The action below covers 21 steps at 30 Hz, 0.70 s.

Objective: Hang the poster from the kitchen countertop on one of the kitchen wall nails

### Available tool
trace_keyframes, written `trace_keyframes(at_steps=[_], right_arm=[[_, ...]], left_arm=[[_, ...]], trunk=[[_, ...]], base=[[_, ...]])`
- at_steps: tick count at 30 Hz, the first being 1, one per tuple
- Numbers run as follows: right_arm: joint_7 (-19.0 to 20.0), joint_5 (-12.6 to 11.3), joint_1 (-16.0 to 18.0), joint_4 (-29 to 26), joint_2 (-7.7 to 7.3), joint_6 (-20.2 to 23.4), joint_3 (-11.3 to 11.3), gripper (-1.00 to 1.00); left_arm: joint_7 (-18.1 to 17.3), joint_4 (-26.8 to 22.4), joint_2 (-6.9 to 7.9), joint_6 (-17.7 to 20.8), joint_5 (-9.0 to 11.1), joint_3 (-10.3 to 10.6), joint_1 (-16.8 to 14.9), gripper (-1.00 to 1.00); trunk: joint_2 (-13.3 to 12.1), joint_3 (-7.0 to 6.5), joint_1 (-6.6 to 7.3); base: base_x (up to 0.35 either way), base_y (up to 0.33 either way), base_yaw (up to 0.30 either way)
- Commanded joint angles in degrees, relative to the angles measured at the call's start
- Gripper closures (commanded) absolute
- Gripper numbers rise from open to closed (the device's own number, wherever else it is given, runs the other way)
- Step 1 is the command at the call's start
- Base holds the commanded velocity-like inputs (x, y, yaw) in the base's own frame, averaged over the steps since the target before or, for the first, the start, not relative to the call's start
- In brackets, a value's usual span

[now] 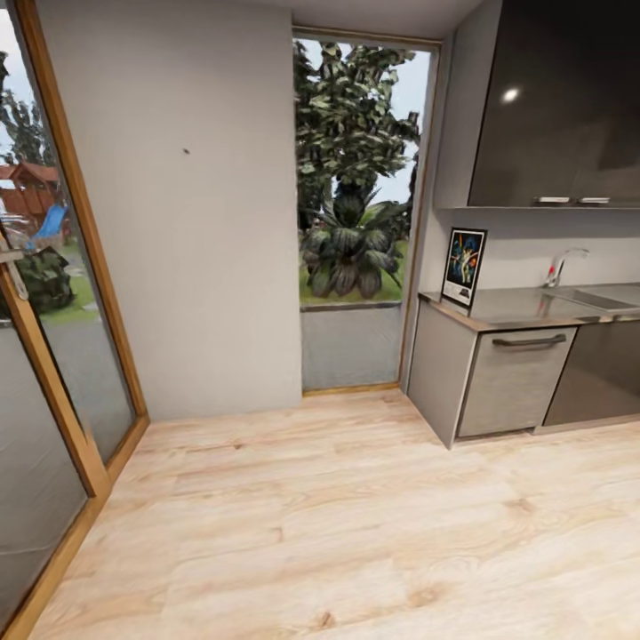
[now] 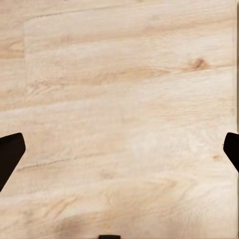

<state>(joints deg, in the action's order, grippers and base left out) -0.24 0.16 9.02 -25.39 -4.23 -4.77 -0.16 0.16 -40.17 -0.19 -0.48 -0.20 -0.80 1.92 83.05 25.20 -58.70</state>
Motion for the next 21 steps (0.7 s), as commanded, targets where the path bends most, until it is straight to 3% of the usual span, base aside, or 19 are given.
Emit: trace_keyframes(at_steps=[1, 9, 21], right_arm=[[0.0, 0.0, 0.0, 0.0, -0.01, -0.2, 0.0, -1.0], [0.0, -0.1, 0.0, 0.1, -0.01, -0.2, 0.0, -1.0], [0.0, -0.1, 0.0, 0.1, 0.0, -0.2, 0.0, -1.0]], left_arm=[[0.0, -0.1, -0.03, -0.1, 0.0, -0.1, 0.0, -1.0], [0.0, -0.1, 0.0, -0.1, -0.1, -0.1, 0.0, -1.0], [0.1, -0.1, -0.01, 0.0, -0.1, -0.1, 0.0, -1.0]], trunk=[[0.0, 0.05, -0.03], [0.0, 0.05, -0.03], [0.0, 0.05, -0.03]], base=[[0.28, -0.22, 0.0], [0.265, -0.24, -0.033], [0.22, -0.202, -0.267]])
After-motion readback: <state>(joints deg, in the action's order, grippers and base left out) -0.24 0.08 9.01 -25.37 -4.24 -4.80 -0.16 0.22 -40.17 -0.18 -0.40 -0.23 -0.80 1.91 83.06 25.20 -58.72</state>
